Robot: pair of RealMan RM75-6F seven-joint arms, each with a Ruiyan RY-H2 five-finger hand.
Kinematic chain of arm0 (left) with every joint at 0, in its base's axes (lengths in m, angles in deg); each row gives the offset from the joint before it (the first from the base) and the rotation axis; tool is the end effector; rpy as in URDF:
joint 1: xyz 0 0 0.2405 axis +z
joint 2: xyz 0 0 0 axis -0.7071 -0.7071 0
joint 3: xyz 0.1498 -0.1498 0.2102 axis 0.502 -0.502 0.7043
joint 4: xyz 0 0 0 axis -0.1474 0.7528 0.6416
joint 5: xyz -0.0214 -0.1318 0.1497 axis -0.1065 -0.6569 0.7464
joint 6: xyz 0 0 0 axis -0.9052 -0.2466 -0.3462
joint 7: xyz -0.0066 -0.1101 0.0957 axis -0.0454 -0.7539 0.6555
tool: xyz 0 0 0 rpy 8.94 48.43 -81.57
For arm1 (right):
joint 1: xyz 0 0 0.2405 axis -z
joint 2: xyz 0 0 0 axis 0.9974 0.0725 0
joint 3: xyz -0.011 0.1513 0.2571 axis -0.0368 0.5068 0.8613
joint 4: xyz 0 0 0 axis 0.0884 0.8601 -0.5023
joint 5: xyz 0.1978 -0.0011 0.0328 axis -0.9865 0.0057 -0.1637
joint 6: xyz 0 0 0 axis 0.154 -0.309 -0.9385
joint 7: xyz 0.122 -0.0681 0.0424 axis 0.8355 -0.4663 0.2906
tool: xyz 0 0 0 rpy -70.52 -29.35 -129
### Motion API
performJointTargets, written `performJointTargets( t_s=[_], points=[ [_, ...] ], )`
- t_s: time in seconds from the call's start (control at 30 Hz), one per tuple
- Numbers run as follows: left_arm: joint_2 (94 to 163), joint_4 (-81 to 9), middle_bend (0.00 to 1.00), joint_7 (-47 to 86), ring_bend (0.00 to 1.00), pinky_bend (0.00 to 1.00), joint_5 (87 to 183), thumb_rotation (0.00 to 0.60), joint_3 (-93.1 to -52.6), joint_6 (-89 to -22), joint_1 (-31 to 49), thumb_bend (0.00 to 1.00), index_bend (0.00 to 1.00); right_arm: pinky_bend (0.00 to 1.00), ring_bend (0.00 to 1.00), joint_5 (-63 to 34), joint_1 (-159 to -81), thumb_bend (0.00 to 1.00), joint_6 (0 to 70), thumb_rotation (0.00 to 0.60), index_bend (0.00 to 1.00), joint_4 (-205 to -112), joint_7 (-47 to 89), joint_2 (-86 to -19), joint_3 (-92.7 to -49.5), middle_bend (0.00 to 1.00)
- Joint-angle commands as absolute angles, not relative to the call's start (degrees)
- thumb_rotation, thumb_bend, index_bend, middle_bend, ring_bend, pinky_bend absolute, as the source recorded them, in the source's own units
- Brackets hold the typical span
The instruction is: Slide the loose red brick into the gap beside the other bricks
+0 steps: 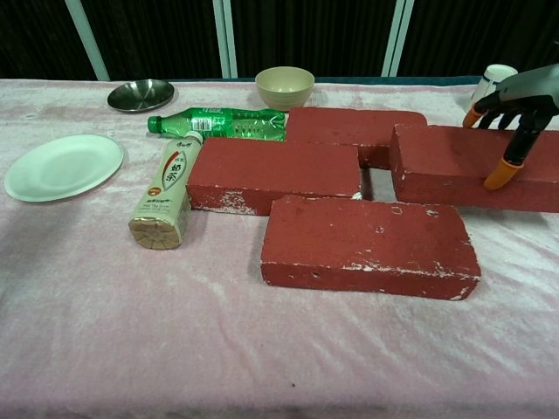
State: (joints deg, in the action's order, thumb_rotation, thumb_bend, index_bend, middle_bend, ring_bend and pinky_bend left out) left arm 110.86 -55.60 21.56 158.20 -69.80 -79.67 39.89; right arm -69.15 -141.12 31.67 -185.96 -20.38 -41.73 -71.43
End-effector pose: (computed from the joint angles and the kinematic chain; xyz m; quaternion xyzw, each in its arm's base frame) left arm -0.3413 0.1942 0.1914 -0.5684 -0.3642 -0.4092 0.6139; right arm -0.1922 -0.3967 0.0810 0.6372 -0.5273 0.1880 0.5297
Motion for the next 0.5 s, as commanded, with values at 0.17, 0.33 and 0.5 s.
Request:
performJointTargets(
  t_s=[0.17,0.33,0.5],
  points=[
    [110.8,-55.6,0.04,21.6,0.0,0.0,158.1,0.6,-69.8,-79.6,39.9,0.74,0.2,0.08,0.13,-69.0,-141.8,0.0,31.4,0.6,0.24,-185.0,-20.4,-43.3,-71.1,0.26],
    [110.8,-55.7,0.04,21.6,0.0,0.0,158.1,0.6,-69.9,-79.6,39.9,0.74,0.2,0.08,0.13,-69.1,-142.0,0.0,31.4,0.6,0.24,-184.6,-20.5,-43.5,-70.9,0.26],
    [110.8,-55.7,0.04,21.7,0.0,0.0,158.0,0.6,-69.9,-79.6,39.9,0.74,0.2,0.08,0.13,-69.5,-142.4,0.0,31.4,0.6,0.24,-184.3,-20.9,-44.1,-70.9,0.26]
  ],
)
